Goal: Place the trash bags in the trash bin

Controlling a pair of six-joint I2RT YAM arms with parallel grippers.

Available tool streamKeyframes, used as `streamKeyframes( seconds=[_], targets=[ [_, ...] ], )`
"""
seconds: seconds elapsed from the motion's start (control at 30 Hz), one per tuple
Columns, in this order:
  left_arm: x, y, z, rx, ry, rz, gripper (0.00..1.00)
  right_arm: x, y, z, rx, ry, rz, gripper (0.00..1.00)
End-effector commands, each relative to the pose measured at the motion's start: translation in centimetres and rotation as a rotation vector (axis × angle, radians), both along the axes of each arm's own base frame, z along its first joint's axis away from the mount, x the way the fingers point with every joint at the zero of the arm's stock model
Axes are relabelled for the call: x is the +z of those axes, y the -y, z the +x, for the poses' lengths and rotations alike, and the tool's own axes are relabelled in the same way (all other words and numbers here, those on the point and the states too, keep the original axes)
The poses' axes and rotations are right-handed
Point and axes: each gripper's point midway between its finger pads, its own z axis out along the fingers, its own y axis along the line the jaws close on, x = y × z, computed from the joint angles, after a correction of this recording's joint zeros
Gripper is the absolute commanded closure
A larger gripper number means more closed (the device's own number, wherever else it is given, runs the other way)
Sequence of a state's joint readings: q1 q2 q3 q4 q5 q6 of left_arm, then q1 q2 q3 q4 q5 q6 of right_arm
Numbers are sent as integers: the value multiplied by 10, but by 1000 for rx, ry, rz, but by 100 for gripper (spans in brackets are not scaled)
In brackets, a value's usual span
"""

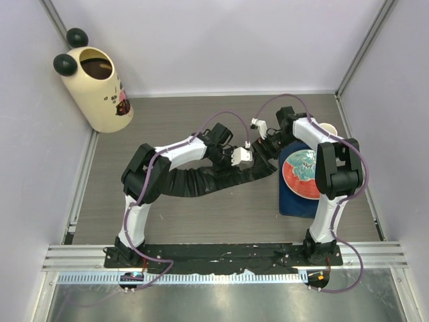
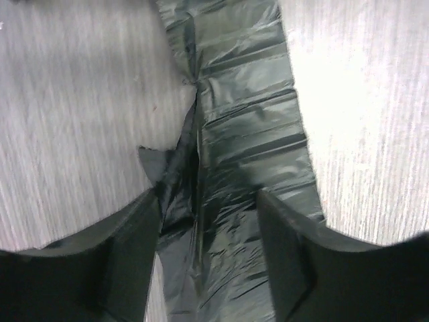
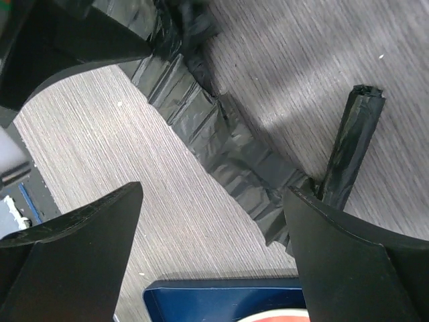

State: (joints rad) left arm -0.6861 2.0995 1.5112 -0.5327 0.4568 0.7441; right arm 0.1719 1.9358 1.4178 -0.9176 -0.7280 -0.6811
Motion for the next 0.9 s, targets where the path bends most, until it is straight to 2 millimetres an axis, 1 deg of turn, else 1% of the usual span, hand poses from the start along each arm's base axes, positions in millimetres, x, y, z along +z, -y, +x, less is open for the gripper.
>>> streamKeyframes(
  seconds=[0.0, 0.03, 0.07, 0.1, 0.13, 0.17, 0.2, 0.27, 0.3, 0.37, 0.4, 0.43, 0.5, 0.53, 0.57, 0.6, 0.63, 0.67, 0.73, 0.77, 0.8, 0.83, 0.87],
  targets=[
    [-11, -24, -20, -63, -48, 76, 52, 35, -2, 17, 51, 178, 71, 7],
    [-9, -27, -23, -69, -52, 60, 69, 33, -1, 15, 62, 187, 73, 7],
    [-10, -36, -28, -65, -61, 57, 76, 35, 0, 16, 77, 212, 76, 6],
    [1, -35, -25, -69, -28, 25, 84, 33, 0, 15, 96, 230, 75, 5],
    [5, -37, -25, -76, -10, 20, 96, 32, 1, 15, 134, 268, 76, 4],
    [4, -42, -28, -79, -6, 21, 99, 28, 1, 13, 153, 282, 87, 4],
    [13, -42, -23, -86, 33, 2, 100, 27, -2, 13, 173, 300, 95, 4],
    [14, -45, -22, -95, 49, -6, 100, 23, -7, 16, 240, 353, 106, 4],
    [17, -44, -20, -105, 66, -14, 100, 19, -15, 14, 276, 359, 118, 4],
    [21, -43, -18, -118, 81, -34, 100, 17, -24, 17, 335, 388, 127, 4],
    [21, -42, -17, -127, 90, -39, 100, 10, -29, 15, 361, 370, 143, 4],
    [23, -42, -16, -132, 99, -44, 100, 14, -37, 11, 395, 350, 153, 4],
    [26, -40, -12, -134, 125, -67, 100, 11, -43, 10, 443, 339, 173, 4],
    [30, -40, -17, -150, 133, -94, 100, 8, -47, 10, 457, 315, 179, 4],
    [35, -39, -11, -149, 163, -121, 100, 5, -48, 12, 467, 311, 181, 4],
    [37, -39, -11, -156, 179, -134, 100, 4, -50, 12, 477, 305, 184, 4],
    [35, -41, -13, -167, 187, -137, 100, 0, -52, 14, 489, 282, 188, 4],
    [41, -39, -9, -173, 220, -155, 100, -2, -54, 13, 500, 271, 189, 4],
    [42, -38, -11, -177, 232, -171, 100, -1, -58, 16, 514, 250, 192, 4],
    [47, -36, -7, -175, 255, -190, 100, -7, -61, 13, 524, 221, 195, 4],
    [47, -35, -6, -173, 260, -192, 100, -9, -63, 12, 539, 211, 199, 4],
    [47, -35, -5, -170, 266, -196, 100, -4, -64, 9, 547, 183, 201, 4],
    [49, -34, -2, -163, 279, -205, 100, -10, -65, 6, 553, 151, 208, 4]
  ],
)
